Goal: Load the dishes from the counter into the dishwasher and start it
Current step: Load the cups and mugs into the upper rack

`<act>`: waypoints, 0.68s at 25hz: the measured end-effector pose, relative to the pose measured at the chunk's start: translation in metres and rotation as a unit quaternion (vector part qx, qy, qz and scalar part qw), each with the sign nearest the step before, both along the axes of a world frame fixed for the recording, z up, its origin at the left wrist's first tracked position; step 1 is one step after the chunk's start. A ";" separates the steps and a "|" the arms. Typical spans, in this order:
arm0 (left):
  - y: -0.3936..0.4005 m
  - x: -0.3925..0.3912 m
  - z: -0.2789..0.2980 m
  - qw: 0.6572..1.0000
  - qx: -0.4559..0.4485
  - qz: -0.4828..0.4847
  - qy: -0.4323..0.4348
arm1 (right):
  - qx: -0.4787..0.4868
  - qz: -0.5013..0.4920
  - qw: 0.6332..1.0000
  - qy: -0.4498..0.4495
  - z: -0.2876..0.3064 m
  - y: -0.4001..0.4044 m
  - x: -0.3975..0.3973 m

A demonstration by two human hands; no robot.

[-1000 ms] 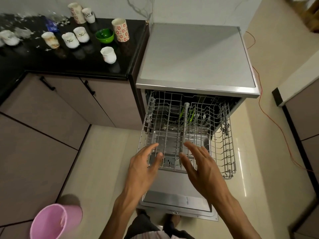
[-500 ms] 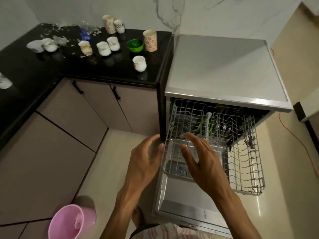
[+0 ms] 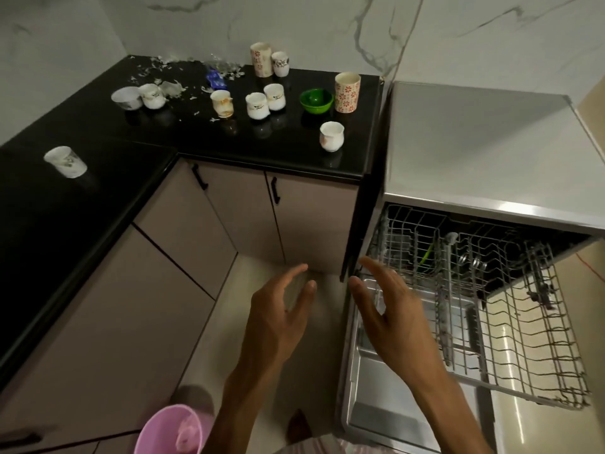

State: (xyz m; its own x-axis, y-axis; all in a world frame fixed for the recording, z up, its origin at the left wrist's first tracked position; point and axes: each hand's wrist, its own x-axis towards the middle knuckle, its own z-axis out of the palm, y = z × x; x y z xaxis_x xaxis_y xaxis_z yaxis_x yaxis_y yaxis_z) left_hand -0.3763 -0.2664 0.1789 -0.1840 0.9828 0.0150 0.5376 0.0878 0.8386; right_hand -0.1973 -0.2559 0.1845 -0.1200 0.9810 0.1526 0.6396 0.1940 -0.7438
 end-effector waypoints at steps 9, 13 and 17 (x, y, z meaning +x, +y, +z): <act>0.003 -0.057 -0.003 0.999 -0.012 0.028 -0.017 | -0.025 0.015 1.000 -0.008 0.001 0.010 -0.052; 0.007 -0.065 0.001 0.999 -0.016 0.042 -0.025 | -0.029 0.020 0.999 -0.001 0.001 0.025 -0.060; 0.024 -0.072 0.004 0.999 -0.022 0.039 -0.017 | -0.032 0.025 0.999 0.013 0.003 0.046 -0.065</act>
